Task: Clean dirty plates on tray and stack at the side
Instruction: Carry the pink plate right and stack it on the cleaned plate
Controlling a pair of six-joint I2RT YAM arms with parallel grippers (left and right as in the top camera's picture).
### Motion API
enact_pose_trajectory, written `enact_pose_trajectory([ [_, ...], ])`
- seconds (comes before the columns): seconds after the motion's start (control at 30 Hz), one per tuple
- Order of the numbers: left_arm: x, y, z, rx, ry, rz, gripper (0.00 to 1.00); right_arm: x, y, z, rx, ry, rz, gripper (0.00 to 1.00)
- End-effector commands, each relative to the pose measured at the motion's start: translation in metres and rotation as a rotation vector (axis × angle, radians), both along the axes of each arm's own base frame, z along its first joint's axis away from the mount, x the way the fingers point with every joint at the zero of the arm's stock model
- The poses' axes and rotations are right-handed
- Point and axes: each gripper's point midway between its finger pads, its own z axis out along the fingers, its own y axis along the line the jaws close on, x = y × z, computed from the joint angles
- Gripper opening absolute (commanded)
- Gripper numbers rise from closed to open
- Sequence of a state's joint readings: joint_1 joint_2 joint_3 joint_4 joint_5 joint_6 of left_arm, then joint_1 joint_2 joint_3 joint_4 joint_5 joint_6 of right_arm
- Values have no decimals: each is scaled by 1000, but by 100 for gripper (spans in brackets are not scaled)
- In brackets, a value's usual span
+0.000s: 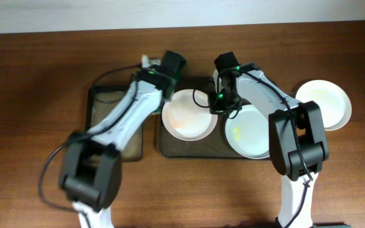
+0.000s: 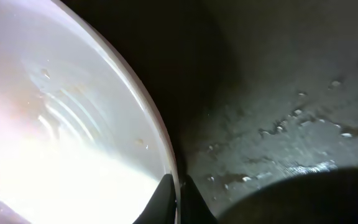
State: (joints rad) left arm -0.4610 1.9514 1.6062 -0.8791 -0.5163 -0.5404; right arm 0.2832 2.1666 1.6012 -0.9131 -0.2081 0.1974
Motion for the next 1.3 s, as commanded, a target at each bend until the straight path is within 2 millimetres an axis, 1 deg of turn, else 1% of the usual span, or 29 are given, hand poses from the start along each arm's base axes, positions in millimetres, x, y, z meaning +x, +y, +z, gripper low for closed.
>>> enact_pose_trajectory([
  [0.0,-14,17,72,-20,-145,53,0,21,-8,45,-39,-113,39,4],
  [0.03,-20,21,81,-22,-150,55,0,23,-7,58,-37,-134,54,4],
  [0.07,-22,23,85,-24,-153,57,0,24,-5,68,-34,-153,75,4],
  [0.13,-30,32,91,-28,-139,67,0,25,-2,88,-33,-187,118,4],
  [0.17,-33,37,91,-33,-122,74,0,24,0,103,-49,-216,148,4],
  [0.2,-38,45,87,-43,-89,87,0,24,-1,116,-89,-246,166,4],
  [0.23,-42,57,80,-73,-38,113,0,23,-8,135,-184,-301,173,4],
  [0.3,-46,73,70,-132,20,154,0,22,-14,159,-320,-381,181,4],
  [0.37,-47,85,63,-189,50,190,0,18,-17,180,-445,-452,191,4],
  [0.47,-49,106,55,-252,80,248,0,11,-13,212,-623,-568,212,4],
  [0.53,-52,115,48,-263,98,269,0,8,-11,231,-737,-640,213,4],
  [0.57,-55,121,43,-262,111,285,0,6,-11,247,-845,-696,209,4],
  [0.63,-60,129,34,-258,131,309,0,1,-6,267,-988,-760,249,4],
  [0.67,-61,131,32,-258,134,315,0,0,-3,271,-1016,-773,270,4],
  [0.73,-61,134,25,-261,134,323,0,-3,10,284,-1091,-816,339,4],
  [0.87,-61,134,19,-262,136,323,0,-9,39,292,-1158,-836,535,4],
  [0.93,-61,134,19,-262,134,323,0,-11,44,292,-1170,-835,579,4],
  [1.0,-60,134,19,-262,134,323,0,-12,47,292,-1160,-839,586,4],
  [1.03,-61,134,19,-262,134,323,0,-11,52,287,-1116,-840,594,4],
  [1.07,-61,134,19,-262,134,323,0,-10,57,277,-1045,-827,620,4],
  [1.13,-61,134,19,-262,134,323,0,-8,66,251,-877,-774,682,4],
  [1.2,-61,134,19,-262,134,323,0,-2,59,237,-803,-728,688,4],
  [1.27,-61,134,19,-260,137,319,0,11,31,229,-767,-677,586,4],
])
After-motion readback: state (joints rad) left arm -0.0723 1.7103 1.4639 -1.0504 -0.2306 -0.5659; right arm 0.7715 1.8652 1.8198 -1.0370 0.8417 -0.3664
